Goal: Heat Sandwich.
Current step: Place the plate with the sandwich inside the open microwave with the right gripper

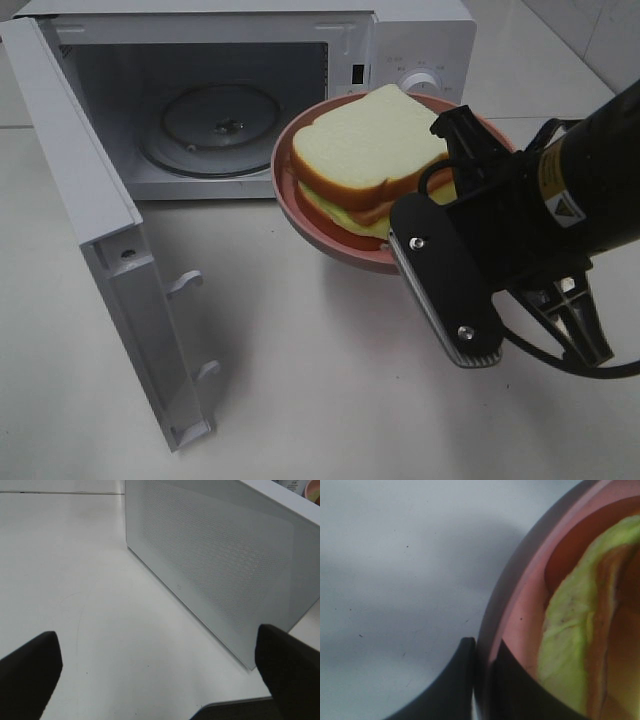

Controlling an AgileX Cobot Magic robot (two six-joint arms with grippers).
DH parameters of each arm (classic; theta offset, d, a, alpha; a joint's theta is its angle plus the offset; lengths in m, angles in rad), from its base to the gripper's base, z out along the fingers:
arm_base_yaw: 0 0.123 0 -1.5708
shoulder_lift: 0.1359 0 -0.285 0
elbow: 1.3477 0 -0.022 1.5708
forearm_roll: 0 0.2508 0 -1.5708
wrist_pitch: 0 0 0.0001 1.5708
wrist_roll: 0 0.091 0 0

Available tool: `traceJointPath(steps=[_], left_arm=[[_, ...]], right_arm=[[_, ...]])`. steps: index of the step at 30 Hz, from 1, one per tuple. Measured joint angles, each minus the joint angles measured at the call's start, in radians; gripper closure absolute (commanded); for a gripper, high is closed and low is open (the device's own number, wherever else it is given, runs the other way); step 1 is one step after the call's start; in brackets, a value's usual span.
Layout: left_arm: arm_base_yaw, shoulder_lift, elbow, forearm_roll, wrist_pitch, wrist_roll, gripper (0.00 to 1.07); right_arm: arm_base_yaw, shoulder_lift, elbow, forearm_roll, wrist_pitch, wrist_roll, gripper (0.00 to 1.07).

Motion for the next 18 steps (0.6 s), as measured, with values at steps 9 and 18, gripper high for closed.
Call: traceJointPath(steps=[9, 18], left_arm=[[0.0, 0.0, 0.0, 0.0, 0.0, 0.0, 0.09], [0.0, 0.0, 0.0, 0.0, 0.0, 0.0, 0.09]], right_arm=[[-0.103, 0.001, 0.0, 0.23, -0.019, -0.376, 1.07], [-0.184, 0.026, 0.0, 0.304, -0.033, -0.514, 1.07]])
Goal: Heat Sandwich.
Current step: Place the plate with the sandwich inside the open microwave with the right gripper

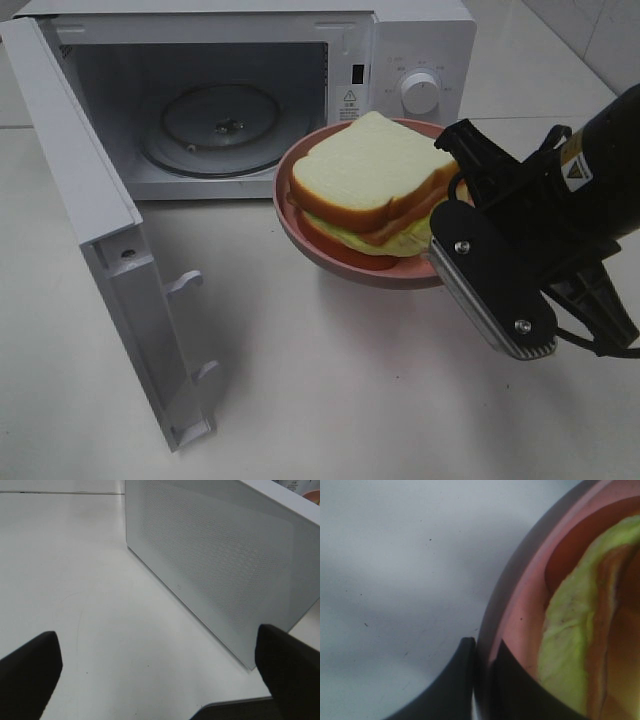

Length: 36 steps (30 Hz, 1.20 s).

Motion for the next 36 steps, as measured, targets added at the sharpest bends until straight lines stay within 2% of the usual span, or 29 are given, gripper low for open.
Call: traceJointPath(steps=[7, 27, 34, 36], left_arm=[[0.0, 0.0, 0.0, 0.0, 0.0, 0.0, 0.09], [0.0, 0.0, 0.0, 0.0, 0.0, 0.0, 0.09], [0.0, 0.0, 0.0, 0.0, 0.0, 0.0, 0.09], [0.0, 0.0, 0.0, 0.0, 0.0, 0.0, 0.09]], right_arm=[[-0.012, 0.048, 0.0, 0.047, -0.014, -0.05, 1.07], [-0.015, 0.17, -0.002, 0.118, -0.219, -0.107, 1.07], [-0.015, 0.238, -0.055, 0.286, -0.231, -0.267, 1.07], [-0.015, 0.248, -0.063, 0.3, -0.231, -0.283, 1.07]])
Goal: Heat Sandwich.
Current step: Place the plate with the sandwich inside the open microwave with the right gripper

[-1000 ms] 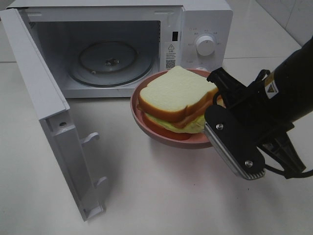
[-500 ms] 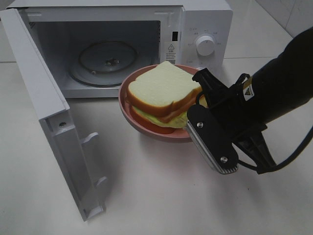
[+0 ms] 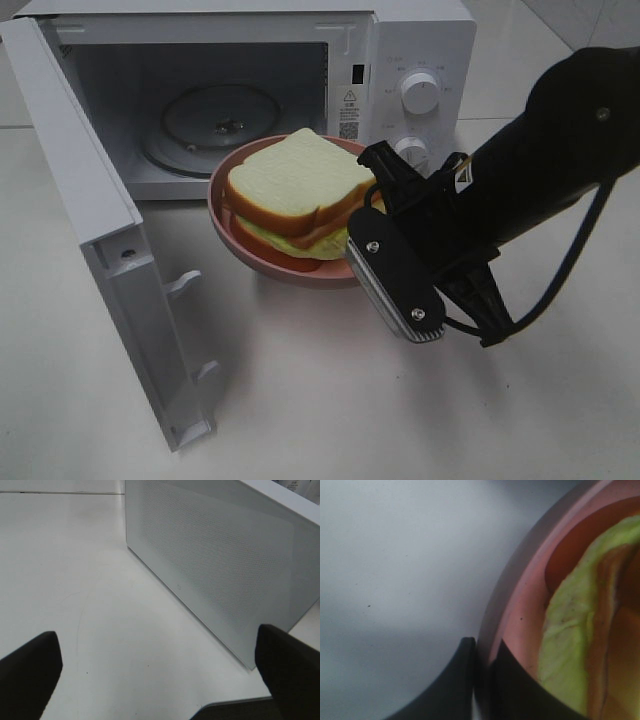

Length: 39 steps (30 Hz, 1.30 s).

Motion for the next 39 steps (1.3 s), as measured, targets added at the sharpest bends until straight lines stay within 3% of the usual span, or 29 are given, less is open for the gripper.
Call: traceJointPath(steps=[14, 31, 39], left_arm=[[0.0, 0.0, 0.0, 0.0, 0.0, 0.0, 0.09], [0.0, 0.0, 0.0, 0.0, 0.0, 0.0, 0.09], [0.0, 0.0, 0.0, 0.0, 0.0, 0.0, 0.09]], right_arm=[[0.0, 0.132, -0.125, 0.102, 0.001, -0.12, 1.07], [0.0, 0.274, -0.352, 0.086, 0.093, -0.111, 1.07], [0.0, 0.332, -0.444, 0.019, 0.113, -0.043, 1.07]])
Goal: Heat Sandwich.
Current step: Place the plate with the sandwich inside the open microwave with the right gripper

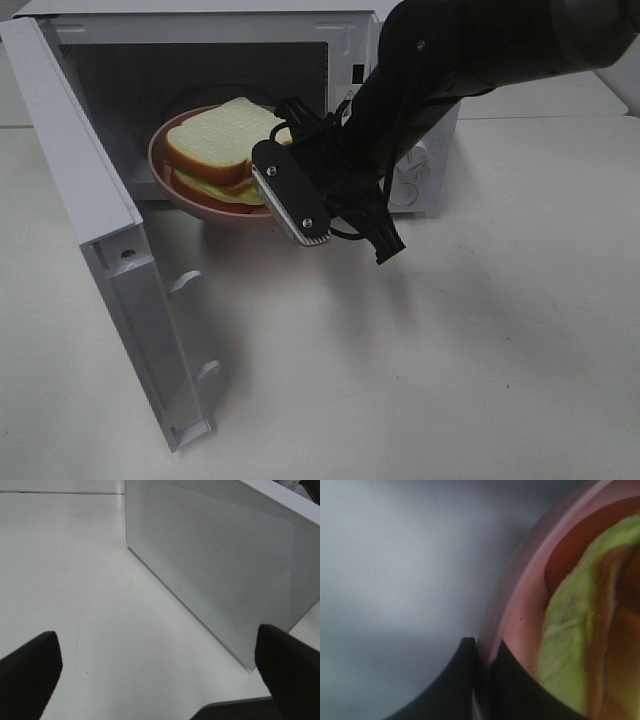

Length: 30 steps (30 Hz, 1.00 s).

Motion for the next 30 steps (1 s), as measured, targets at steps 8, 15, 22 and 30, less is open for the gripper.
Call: traceJointPath(steps=[8, 15, 22, 30], left_arm=[[0.0, 0.0, 0.0, 0.0, 0.0, 0.0, 0.09], [0.0, 0.0, 0.0, 0.0, 0.0, 0.0, 0.09], [0.0, 0.0, 0.0, 0.0, 0.0, 0.0, 0.09], [0.0, 0.0, 0.0, 0.0, 0.0, 0.0, 0.09]], right_arm=[[0.0, 0.054, -0.088, -0.044, 0.048, 0.043, 1.07], [0.0, 0.115, -0.185, -0.071, 0.08, 0.076, 1.07], [0.0, 0.195, -0.303, -0.111, 0.117, 0.144, 1.07], [0.0, 0.263, -0.389, -0.127, 0.121, 0.179, 1.07]])
